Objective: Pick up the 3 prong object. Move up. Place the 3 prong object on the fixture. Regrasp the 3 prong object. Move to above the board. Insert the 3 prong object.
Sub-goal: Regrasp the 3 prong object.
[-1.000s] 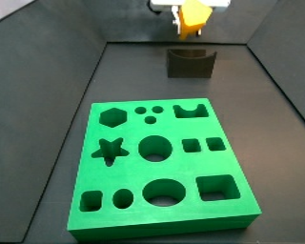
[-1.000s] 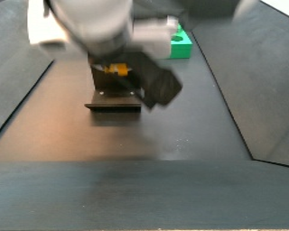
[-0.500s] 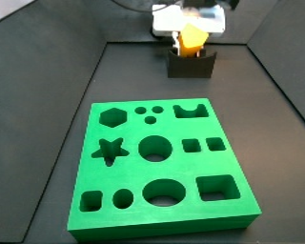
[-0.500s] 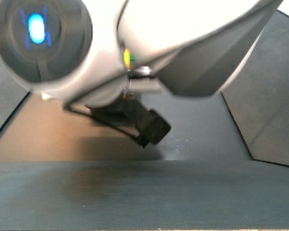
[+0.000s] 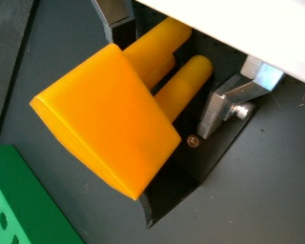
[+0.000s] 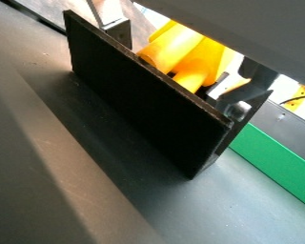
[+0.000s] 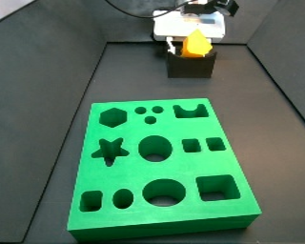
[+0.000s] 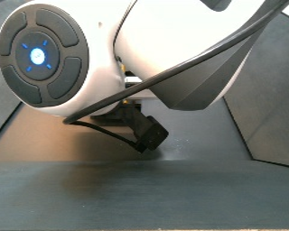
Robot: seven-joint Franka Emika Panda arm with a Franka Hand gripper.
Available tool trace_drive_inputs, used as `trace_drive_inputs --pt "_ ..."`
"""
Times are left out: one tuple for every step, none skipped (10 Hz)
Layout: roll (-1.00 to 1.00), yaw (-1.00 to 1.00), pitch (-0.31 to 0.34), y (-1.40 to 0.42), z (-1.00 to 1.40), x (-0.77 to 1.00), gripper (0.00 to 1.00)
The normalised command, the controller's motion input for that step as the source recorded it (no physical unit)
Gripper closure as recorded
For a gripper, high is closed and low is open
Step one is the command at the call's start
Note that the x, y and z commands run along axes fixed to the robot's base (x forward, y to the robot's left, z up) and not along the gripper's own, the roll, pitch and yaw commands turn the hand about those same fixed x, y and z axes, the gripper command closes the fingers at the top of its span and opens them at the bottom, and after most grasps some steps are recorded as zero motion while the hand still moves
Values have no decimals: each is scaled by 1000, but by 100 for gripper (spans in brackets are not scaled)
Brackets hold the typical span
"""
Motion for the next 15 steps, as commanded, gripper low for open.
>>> trace_drive_inputs --pt "27 -77 43 0 1000 0 0" --pt "29 -72 44 -1 1000 -4 0" --pt "41 -58 43 0 1000 -18 0" --pt "52 -46 27 -2 1000 -26 0" --pt "60 -41 21 -2 1000 -35 0" --pt "61 -37 19 3 954 -36 0" --pt "60 -23 27 3 646 -33 0" --pt "60 -20 27 2 520 -30 0" --pt "57 -17 30 5 266 -29 0" --pt "1000 28 55 -1000 994 -86 0" --pt "1000 28 54 -1000 974 -78 0" --pt "1000 27 45 -1000 964 -104 0" --pt "1000 26 36 -1000 925 -131 0" --pt "1000 25 31 -845 695 -106 0" --pt "1000 25 30 -670 469 -74 0"
